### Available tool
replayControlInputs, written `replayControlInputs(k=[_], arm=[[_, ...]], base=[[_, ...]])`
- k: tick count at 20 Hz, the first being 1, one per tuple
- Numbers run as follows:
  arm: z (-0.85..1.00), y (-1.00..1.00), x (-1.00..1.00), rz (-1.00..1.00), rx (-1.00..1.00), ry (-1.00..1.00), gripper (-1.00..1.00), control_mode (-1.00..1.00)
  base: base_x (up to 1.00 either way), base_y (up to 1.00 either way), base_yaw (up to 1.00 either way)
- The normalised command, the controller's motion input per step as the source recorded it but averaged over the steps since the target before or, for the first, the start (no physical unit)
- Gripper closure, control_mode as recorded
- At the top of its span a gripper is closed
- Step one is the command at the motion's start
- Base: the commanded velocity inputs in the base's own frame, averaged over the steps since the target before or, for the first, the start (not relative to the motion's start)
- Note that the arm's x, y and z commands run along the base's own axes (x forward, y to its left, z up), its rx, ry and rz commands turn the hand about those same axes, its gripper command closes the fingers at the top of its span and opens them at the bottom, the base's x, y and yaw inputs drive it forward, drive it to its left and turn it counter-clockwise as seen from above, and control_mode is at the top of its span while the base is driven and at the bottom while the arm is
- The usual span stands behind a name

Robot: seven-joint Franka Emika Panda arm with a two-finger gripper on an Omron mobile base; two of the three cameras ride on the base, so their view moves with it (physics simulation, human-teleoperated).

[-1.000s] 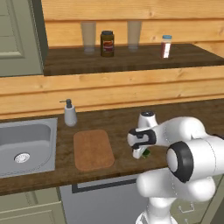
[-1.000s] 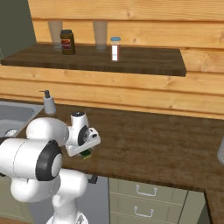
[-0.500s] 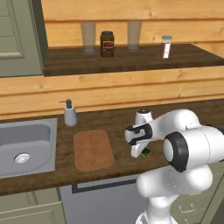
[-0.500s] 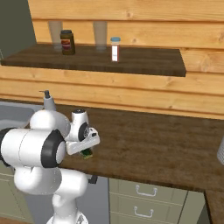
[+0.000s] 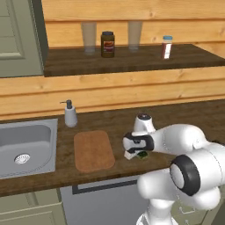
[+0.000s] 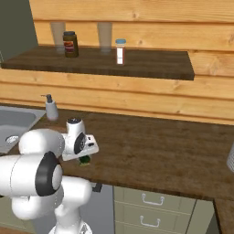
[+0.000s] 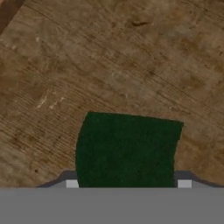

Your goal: Pick up the sponge from the counter and clean the cutting board by briefly scrubbing or pressing down on the cutting board. Once finished, release the sponge.

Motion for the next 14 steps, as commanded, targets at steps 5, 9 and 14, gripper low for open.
replayControlInputs(k=[5,9,14], arm=[[0.85,0.83,0.0,-0.23,0.21,0.01,1.0,-1.0],[0.61,0.82,0.13,-0.23,0.31,0.02,1.0,-1.0],[0.26,0.99,0.58,-0.25,0.05,0.06,1.0,-1.0]], base=[[0.0,0.0,0.0],[0.0,0.0,0.0],[0.0,0.0,0.0]])
